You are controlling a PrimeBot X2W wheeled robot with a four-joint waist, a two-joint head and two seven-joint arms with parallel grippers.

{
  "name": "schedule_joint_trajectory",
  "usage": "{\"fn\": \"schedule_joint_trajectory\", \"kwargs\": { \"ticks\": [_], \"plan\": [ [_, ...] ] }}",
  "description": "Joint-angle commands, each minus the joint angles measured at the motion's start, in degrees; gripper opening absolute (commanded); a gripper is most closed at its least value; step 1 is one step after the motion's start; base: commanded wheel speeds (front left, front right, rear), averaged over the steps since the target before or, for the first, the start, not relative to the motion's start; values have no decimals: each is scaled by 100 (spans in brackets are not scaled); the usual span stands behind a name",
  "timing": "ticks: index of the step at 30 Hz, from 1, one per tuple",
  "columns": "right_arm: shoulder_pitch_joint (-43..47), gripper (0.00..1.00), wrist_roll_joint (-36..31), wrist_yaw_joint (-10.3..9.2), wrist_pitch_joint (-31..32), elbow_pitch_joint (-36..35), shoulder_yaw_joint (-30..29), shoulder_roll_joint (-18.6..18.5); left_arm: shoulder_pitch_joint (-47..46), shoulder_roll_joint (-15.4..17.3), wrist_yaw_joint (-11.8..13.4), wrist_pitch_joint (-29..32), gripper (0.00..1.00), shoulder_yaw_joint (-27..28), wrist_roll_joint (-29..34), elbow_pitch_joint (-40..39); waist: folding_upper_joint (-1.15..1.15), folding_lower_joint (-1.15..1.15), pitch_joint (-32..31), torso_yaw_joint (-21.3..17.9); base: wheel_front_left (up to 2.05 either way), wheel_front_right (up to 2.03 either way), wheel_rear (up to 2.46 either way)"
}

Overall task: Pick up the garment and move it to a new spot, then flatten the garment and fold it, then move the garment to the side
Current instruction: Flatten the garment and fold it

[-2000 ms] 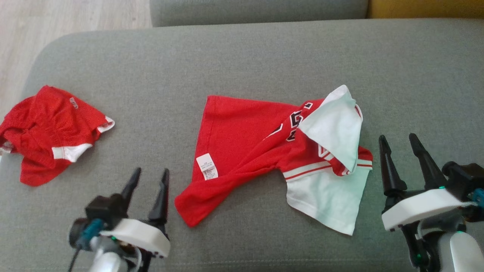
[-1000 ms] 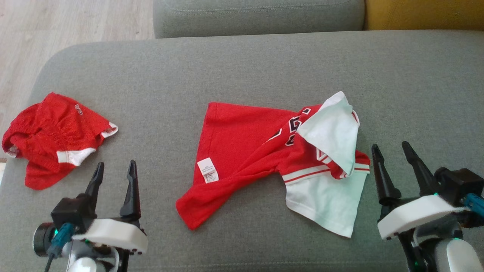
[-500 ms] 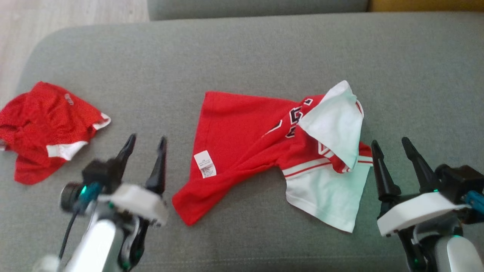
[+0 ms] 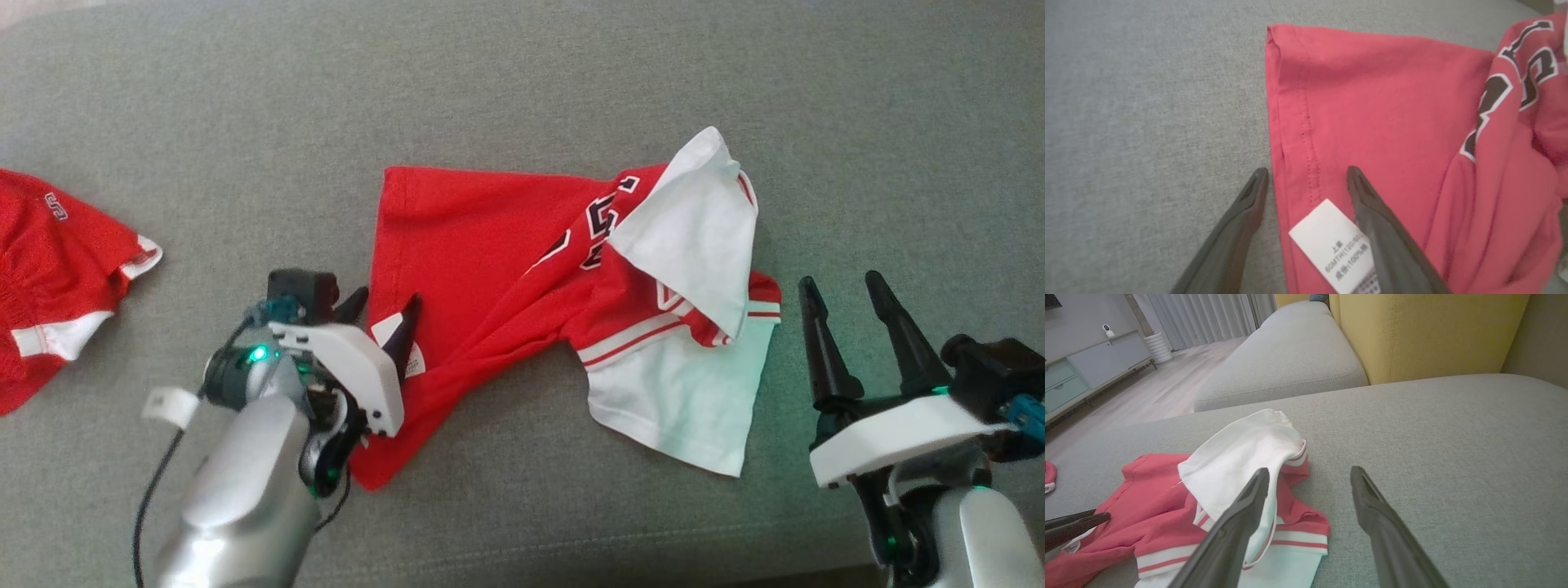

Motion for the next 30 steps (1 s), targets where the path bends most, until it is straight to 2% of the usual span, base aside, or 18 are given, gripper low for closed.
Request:
{"fn": "schedule_joint_trajectory", "kwargs": {
  "ticks": [1, 2, 3, 9, 19, 24, 30],
  "plan": [
    [-201, 100, 52, -5, -60, -173, 126, -30, -235, 79, -64, 109, 100, 151, -61, -6, 0, 0, 4, -17, 0, 0, 0],
    [-206, 100, 59, -5, -67, -161, 128, -30, -283, 72, -111, 147, 57, 128, -79, 74, 0, 0, 4, -22, 0, 0, 0],
    [-209, 100, 64, -5, -73, -150, 128, -30, -323, 66, -141, 178, 0, 108, -91, 142, 0, 0, 5, -25, 0, 0, 0],
    [-235, 100, 108, -5, -108, -106, 147, -30, -594, 64, -177, -212, 0, 129, -75, 227, 0, 0, 12, -33, 0, 0, 0],
    [-296, 100, 179, -5, -109, -52, 195, -30, -1417, 174, 175, -1390, 0, 421, 125, 234, 0, 0, 90, -164, 0, 0, 0],
    [-315, 100, 219, -5, -119, -40, 192, -30, -1768, 253, 267, -1629, 0, 674, 33, 474, 0, 0, 130, -306, 0, 0, 0],
    [-304, 100, 263, -5, -136, -25, 182, -30, -1901, 257, 132, -1545, 0, 771, -162, 1055, 0, 0, 170, -369, 0, 0, 0]
  ]
}}
